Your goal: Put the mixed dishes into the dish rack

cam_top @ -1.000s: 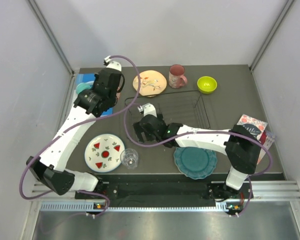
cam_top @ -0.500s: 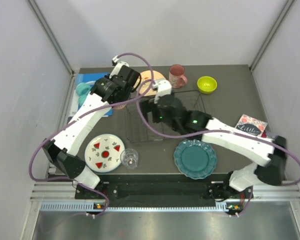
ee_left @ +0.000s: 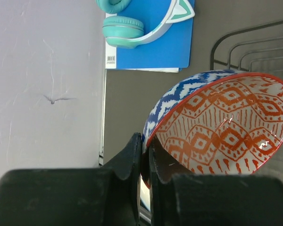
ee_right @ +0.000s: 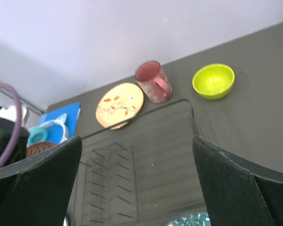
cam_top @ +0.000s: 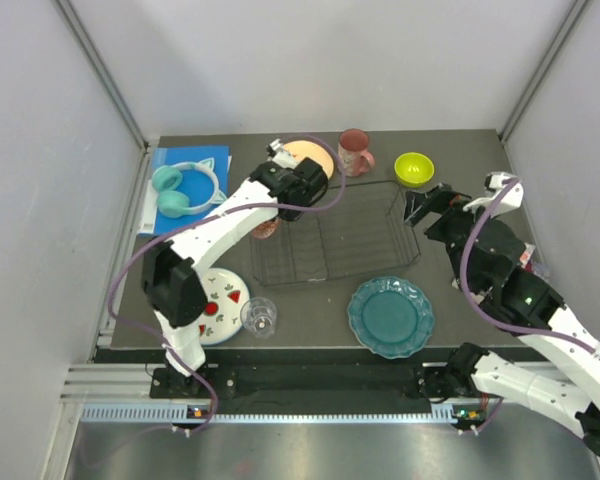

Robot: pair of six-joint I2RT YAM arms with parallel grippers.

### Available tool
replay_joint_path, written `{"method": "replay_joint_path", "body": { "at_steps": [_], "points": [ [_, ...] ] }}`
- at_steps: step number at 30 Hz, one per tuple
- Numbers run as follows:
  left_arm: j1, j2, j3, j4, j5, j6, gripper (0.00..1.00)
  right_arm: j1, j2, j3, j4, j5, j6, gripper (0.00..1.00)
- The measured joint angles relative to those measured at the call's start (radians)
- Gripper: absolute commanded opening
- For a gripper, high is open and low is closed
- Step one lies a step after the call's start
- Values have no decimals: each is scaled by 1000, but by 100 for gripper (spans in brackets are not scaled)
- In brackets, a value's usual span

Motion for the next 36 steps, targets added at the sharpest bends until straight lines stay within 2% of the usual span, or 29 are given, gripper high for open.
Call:
{"method": "replay_joint_path", "body": {
  "at_steps": [8, 22, 28, 32, 36],
  "points": [
    [-3, 212, 49, -6, -115, -108, 0, -39, 39, -32, -45, -2, 34, 100],
    [-18, 356, 77, -14, -280, -264, 0, -135, 22, -38, -66, -87, 35, 100],
    [-28, 442, 80, -17, -336, -298, 0, -159, 28, -38, -66, -134, 42, 100],
    [-10, 522, 152, -29, -370, -291, 0, -161, 36, -38, -66, -162, 53, 100],
    [12, 569, 229, -21, -404, -269, 7, -161, 36, -38, -66, -173, 60, 100]
  ]
}}
